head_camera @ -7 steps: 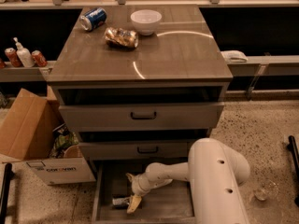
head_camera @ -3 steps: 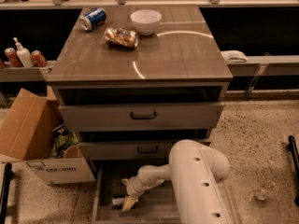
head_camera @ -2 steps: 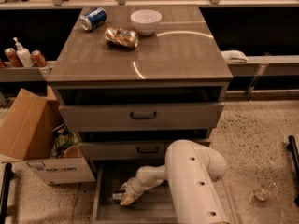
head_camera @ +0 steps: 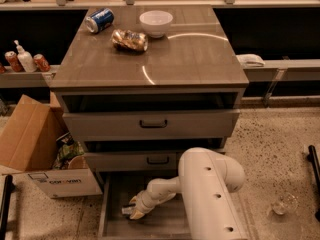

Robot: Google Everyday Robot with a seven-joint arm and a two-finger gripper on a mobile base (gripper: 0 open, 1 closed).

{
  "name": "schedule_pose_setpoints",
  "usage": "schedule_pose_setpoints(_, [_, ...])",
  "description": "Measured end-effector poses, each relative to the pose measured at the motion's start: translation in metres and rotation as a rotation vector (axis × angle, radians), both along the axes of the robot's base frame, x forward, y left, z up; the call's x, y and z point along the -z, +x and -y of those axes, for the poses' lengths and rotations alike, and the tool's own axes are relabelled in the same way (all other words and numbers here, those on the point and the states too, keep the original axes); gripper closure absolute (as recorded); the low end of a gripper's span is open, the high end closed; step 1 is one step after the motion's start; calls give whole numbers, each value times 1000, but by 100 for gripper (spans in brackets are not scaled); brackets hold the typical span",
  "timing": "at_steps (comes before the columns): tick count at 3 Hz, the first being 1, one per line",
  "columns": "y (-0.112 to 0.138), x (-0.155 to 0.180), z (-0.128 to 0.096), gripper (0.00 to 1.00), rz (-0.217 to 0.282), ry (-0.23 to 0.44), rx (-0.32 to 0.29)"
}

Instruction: Pick redbull can from bottom drawer and place on counter

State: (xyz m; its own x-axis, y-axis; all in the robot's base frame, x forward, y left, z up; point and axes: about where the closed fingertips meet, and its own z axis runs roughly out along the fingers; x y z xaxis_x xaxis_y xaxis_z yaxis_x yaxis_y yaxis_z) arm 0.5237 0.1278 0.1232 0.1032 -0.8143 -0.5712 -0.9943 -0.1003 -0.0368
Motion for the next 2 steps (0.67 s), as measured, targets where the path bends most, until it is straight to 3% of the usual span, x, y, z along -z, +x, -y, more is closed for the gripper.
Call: schedule_pose_setpoints(2, [-12,-67,27,100,118,63,-4])
